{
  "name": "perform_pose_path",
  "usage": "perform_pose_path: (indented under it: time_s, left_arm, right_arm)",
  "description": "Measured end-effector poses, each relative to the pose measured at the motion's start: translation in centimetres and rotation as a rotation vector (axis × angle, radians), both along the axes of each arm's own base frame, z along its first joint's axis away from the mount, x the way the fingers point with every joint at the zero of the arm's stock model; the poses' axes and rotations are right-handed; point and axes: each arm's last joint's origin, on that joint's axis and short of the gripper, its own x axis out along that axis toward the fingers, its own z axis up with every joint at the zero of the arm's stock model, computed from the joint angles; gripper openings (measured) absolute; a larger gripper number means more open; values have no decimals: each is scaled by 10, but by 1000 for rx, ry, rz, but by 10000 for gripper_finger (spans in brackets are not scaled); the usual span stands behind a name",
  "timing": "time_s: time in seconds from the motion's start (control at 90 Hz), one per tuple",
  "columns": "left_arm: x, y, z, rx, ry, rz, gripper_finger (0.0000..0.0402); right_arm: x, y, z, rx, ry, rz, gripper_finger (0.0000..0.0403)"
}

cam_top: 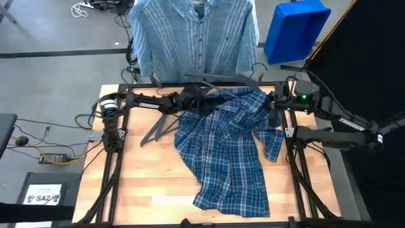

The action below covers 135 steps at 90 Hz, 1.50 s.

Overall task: Hang clothes
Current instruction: Insert the black hanger into the blue shirt

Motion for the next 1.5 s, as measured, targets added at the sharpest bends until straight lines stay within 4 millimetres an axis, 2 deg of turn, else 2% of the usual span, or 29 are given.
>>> perform_pose_path:
  time_s: [0.311, 0.456, 0.6, 0.689, 0.778, 0.922, 1.022, 1.222, 1.378, 1.5]
  left_arm:
    - [-57, -19, 72, 106, 177, 121, 0]
    - [-81, -27, 92, 118, 219, 150, 0]
    - [-91, -32, 105, 129, 198, 156, 0]
    - [-92, -33, 111, 141, 151, 145, 0]
    - [-84, -40, 119, 156, 40, 90, 0]
    - [-67, -62, 137, 200, -175, -31, 0]
    - [-59, -81, 151, 241, -251, -100, 0]
    - [-51, -123, 180, 321, -310, -228, 0]
    - [-50, -144, 186, 420, -266, -294, 4]
    - [-50, -156, 189, 449, -256, -346, 37]
  right_arm:
    - [-13, 5, -18, 57, 199, -16, 1]
    - [-15, 6, -22, 55, 242, -4, 1]
    - [-14, 6, -24, 54, 272, 7, 1]
    - [-10, 4, -24, 69, 265, -5, 1]
    - [-3, 0, -23, 84, 244, -44, 0]
    - [14, -11, -22, 91, 203, -174, 0]
    - [27, -17, -19, 72, 152, -200, 0]
    - [48, -26, -8, 36, 0, -175, 0]
    - [55, -24, 6, -5, -156, -106, 0]
    - [55, -17, 24, -38, -231, -58, 0]
